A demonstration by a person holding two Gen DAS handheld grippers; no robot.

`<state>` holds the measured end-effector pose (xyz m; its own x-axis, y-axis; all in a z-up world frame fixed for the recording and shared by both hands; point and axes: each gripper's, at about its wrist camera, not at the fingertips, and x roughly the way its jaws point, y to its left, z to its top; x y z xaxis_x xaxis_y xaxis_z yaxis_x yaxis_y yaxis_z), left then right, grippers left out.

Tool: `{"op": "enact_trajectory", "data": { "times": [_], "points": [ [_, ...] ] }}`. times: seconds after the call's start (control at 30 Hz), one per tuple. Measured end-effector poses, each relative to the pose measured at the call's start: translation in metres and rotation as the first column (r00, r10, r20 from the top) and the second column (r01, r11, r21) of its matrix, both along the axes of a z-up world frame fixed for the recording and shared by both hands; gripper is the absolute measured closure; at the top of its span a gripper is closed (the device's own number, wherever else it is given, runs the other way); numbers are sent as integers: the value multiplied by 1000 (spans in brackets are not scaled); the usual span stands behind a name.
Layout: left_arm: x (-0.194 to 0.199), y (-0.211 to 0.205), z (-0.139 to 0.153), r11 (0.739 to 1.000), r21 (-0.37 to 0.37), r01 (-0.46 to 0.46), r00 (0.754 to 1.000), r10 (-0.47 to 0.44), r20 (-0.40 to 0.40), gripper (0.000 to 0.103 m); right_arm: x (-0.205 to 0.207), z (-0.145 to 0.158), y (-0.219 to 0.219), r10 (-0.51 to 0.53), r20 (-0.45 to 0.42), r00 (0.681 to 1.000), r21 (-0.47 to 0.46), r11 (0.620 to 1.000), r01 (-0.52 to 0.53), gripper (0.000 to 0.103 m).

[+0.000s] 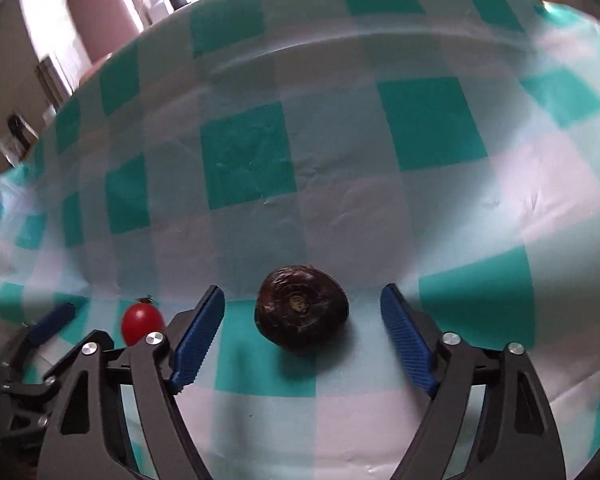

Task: Organize fruits
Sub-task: 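Grasp the dark brown fruit with the right tool while the left tool grasps the cherry tomato, then lift the dark fruit and cherry tomato up from the tablecloth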

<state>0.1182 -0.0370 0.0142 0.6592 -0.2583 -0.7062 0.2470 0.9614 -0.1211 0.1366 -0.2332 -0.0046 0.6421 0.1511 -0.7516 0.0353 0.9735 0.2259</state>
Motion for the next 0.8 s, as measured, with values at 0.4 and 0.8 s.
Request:
{"op": "enact_trajectory", "data": {
  "times": [0.4,0.8],
  "points": [
    [18,-34,-8,997,57,53,998,-51,-34,16,-9,0,1,7,27,1000,27,1000,-8,60],
    [15,-32,-15,997,39,68,996,-65,-59,72,-15,1,-24,-1,31,1000,83,997,-2,60]
  ]
}}
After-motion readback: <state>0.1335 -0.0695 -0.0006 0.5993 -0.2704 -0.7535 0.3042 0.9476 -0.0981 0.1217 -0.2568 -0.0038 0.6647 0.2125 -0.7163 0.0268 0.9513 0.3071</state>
